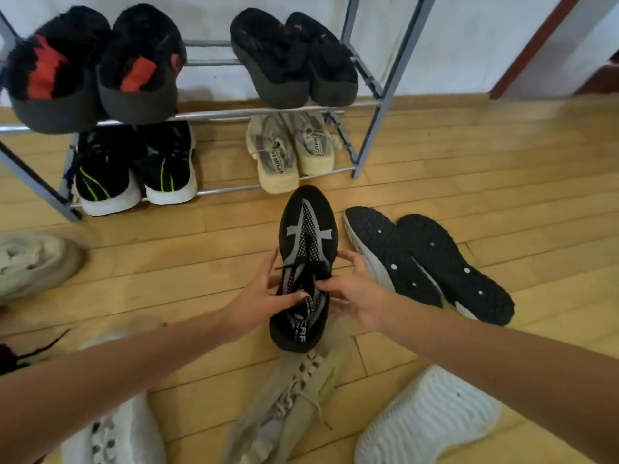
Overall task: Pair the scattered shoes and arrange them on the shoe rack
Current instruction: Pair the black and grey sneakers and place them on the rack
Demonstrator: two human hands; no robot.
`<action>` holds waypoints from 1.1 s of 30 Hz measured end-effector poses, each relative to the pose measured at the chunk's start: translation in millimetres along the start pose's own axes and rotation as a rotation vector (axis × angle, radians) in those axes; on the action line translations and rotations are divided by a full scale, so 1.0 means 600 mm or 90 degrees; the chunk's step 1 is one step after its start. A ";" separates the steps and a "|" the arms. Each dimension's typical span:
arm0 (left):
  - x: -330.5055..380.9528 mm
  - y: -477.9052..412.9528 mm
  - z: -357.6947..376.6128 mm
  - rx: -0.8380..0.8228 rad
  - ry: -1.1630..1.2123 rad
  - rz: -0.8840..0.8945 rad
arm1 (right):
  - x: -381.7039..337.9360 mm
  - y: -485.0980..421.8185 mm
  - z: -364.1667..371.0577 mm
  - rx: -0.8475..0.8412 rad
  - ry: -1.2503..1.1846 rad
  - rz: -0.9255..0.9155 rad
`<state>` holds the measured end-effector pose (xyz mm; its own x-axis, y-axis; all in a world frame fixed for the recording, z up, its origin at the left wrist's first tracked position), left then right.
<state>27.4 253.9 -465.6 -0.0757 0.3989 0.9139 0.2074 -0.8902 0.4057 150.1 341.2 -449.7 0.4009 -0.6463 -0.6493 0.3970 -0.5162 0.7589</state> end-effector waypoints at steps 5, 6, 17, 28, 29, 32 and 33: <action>-0.014 -0.027 0.053 0.001 0.048 -0.048 | -0.003 -0.002 -0.065 -0.002 0.055 -0.016; -0.015 -0.030 0.059 0.000 0.052 -0.052 | 0.000 -0.003 -0.075 -0.007 0.066 -0.012; -0.013 -0.007 0.066 0.035 0.106 -0.085 | -0.020 0.006 -0.084 -0.142 0.222 0.058; -0.004 0.063 0.020 0.076 0.075 -0.090 | 0.012 0.024 0.022 -0.157 0.130 0.067; -0.007 0.068 0.010 0.079 0.073 -0.099 | 0.011 0.027 0.034 -0.159 0.142 0.064; -0.017 0.087 -0.023 0.088 0.063 -0.113 | 0.013 0.026 0.072 -0.149 0.173 0.051; -0.021 0.095 -0.037 0.096 0.061 -0.114 | 0.013 0.025 0.088 -0.150 0.172 0.047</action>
<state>18.8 193.3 -453.9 -0.2146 0.5187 0.8276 0.3246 -0.7613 0.5613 115.7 298.4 -440.8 0.6264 -0.4894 -0.6067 0.5251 -0.3102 0.7925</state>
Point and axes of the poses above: each hand's wrist, its own y-axis away from the middle knuckle, its own z-axis out of the palm, x = y × z, the point moved 6 cm from there along -y, towards the middle knuckle, and after that the axes turned 3 degrees about z, right-handed, at the moved point
